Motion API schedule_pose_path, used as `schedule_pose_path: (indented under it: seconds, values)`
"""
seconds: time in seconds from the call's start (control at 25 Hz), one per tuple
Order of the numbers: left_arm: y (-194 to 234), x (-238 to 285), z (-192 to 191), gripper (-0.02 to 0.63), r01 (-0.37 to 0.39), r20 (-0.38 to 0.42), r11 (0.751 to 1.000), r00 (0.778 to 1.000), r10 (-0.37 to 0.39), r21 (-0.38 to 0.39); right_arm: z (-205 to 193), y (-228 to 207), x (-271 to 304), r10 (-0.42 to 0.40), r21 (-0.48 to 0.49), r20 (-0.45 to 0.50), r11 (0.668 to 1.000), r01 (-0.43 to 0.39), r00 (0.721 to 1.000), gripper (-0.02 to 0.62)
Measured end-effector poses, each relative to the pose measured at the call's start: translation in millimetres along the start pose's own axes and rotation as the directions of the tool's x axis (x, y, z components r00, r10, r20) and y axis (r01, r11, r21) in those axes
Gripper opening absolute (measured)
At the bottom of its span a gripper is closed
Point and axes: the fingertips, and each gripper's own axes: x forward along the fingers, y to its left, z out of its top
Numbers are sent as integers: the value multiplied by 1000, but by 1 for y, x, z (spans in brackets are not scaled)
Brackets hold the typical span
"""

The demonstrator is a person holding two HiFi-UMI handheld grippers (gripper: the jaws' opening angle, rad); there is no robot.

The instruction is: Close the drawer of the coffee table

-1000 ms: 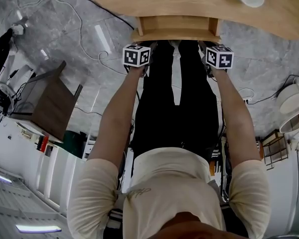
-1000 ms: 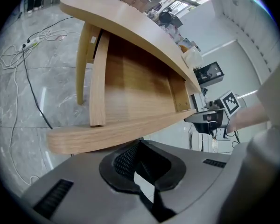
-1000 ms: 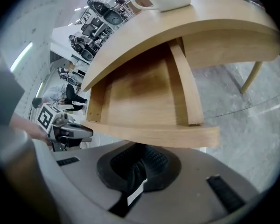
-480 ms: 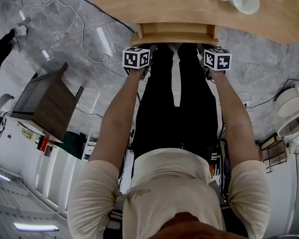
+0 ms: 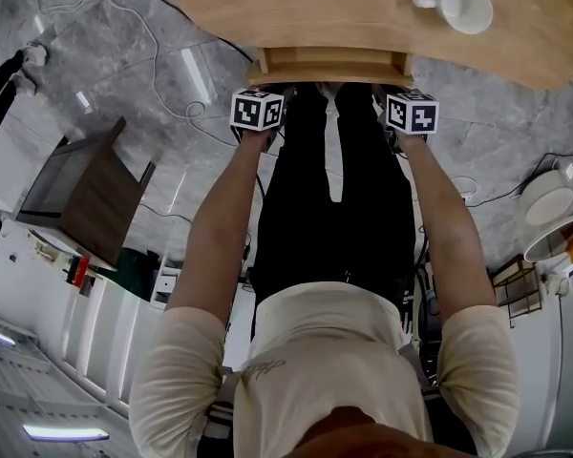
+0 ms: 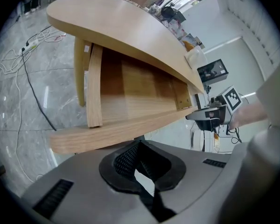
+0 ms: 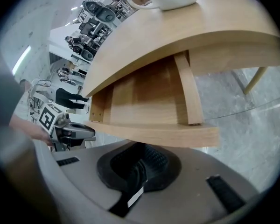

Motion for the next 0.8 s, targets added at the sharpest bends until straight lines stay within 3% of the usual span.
schedule_pose_path:
  seconds: [0.52, 0.8]
  values:
    - [13, -4, 51, 5, -7, 16, 994, 1000, 6, 105, 57, 5, 0, 24, -29, 39, 999, -23, 999, -6]
    - [18, -7, 88, 5, -13, 69, 998, 998, 8, 60, 87, 4, 1, 18, -49, 61, 999, -15, 998, -5]
